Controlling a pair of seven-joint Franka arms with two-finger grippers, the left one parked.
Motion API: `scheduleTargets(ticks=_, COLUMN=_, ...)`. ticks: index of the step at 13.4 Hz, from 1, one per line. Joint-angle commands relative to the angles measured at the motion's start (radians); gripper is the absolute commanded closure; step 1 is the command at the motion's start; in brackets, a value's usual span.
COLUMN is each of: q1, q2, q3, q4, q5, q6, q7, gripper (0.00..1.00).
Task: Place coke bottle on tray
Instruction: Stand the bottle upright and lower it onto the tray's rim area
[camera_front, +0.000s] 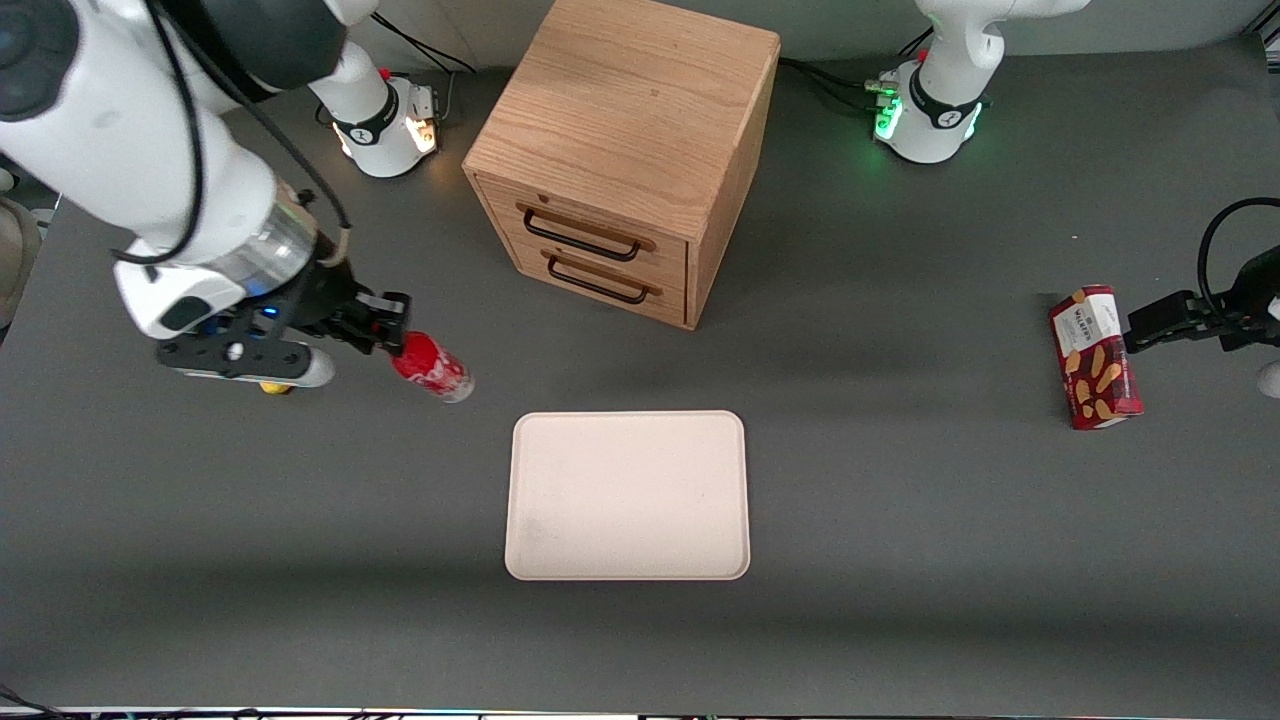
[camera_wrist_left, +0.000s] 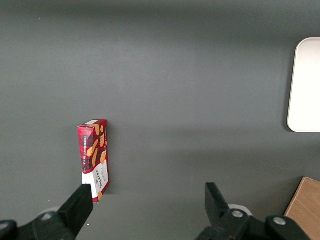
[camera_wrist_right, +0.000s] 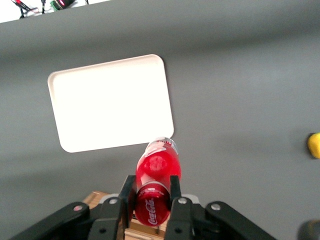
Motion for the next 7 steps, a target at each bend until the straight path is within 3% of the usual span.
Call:
scheduleTargets(ticks=1, q1=0.007, q2=0.056, q3=0.009, q4=0.053, q5=0.017, q6=0.022, q7=0.086, gripper=1.0)
scheduleTargets(ticks=7, q1=0.005, q2=0.185, q3=0.008, q4=0.052, q5=0.013, q6=0.148, q7=0.105, gripper=1.0)
